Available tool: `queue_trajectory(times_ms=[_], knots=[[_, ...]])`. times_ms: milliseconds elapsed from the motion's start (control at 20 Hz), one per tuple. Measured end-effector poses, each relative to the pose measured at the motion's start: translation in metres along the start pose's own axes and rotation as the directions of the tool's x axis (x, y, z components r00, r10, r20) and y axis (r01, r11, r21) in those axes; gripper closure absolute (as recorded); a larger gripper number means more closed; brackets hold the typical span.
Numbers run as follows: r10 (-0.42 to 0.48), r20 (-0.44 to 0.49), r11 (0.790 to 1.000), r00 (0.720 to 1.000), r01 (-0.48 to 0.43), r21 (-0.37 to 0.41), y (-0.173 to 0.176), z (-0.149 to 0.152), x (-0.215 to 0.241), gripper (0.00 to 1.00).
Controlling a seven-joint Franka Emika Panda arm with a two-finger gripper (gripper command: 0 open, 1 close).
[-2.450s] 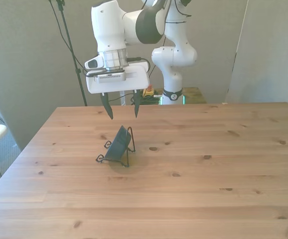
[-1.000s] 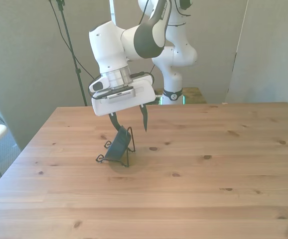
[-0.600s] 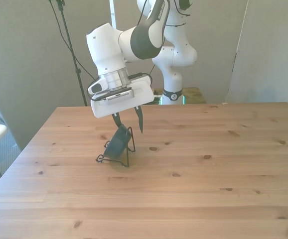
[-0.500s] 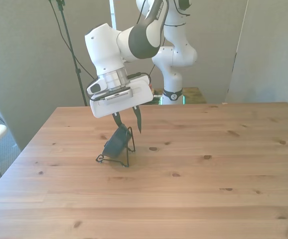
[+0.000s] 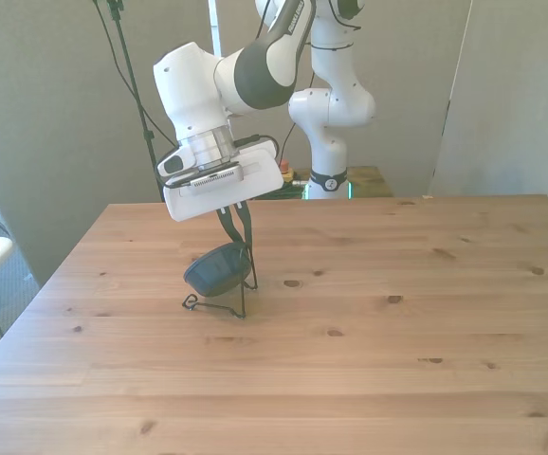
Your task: Unload the bowl
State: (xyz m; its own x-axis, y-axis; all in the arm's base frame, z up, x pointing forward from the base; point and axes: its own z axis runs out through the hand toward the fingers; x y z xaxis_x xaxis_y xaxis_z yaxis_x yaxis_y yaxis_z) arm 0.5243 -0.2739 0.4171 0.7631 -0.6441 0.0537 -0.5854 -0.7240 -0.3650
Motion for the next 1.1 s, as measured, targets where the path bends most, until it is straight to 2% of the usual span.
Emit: queue_trajectory(times_ms=[400,650,800,950,1100], knots=[[0.016,-0.03,0.999,0.999,-0.015,0.032,0.011,-0.024,-0.013,1.0],[0.001,-0.066,0.998,0.998,0.003,0.067,0.024,-0.059,-0.042,1.0],[-0.025,-0.07,0.997,0.997,0.03,0.072,0.024,-0.069,-0.063,1.0],[-0.123,-0.04,0.992,0.992,0.125,0.03,-0.005,-0.06,-0.095,1.0],[-0.22,-0.006,0.975,0.975,0.22,-0.014,-0.061,-0.045,-0.141,1.0]])
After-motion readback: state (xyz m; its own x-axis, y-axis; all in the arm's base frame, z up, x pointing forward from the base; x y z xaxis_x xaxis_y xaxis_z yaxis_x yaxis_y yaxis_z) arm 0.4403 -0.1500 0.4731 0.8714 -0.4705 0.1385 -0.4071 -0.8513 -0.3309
